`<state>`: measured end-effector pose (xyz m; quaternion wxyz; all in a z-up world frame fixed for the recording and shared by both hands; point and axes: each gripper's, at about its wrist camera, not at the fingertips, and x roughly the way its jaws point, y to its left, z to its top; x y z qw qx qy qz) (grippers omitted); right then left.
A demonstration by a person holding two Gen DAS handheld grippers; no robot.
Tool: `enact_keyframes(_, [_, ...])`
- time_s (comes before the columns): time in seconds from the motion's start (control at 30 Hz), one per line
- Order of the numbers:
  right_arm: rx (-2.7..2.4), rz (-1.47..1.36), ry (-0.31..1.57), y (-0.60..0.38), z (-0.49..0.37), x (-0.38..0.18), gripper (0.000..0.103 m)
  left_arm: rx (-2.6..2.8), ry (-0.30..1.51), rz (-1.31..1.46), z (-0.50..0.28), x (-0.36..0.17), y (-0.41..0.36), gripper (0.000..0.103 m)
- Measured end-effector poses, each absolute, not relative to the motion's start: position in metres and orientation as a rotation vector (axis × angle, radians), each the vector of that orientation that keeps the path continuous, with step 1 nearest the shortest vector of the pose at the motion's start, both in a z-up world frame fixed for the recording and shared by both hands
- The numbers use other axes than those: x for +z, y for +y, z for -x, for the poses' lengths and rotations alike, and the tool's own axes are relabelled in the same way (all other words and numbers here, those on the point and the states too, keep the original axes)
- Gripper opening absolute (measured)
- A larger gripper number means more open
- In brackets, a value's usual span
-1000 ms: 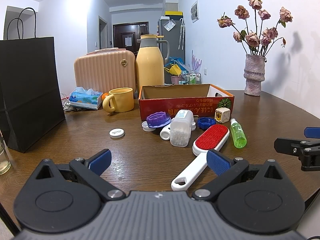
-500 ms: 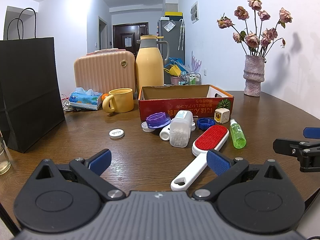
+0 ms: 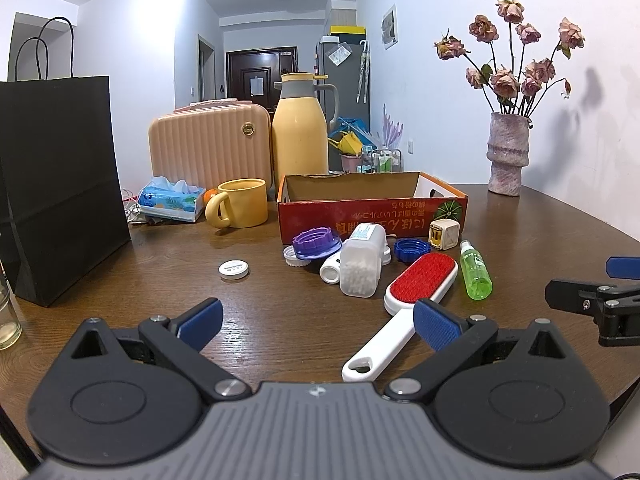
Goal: Organize rigid objects
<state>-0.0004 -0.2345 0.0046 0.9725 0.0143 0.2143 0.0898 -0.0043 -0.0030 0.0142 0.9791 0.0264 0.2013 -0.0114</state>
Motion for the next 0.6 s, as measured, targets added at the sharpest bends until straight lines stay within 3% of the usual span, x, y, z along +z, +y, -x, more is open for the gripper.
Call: enact_keyframes(0.6, [0.180,-0.025,0.445,-0.2338,-0.0036,0.0037,0.103,-0.026,0.410,-0.050,0.0031,0.0162,-0.0031,0.103])
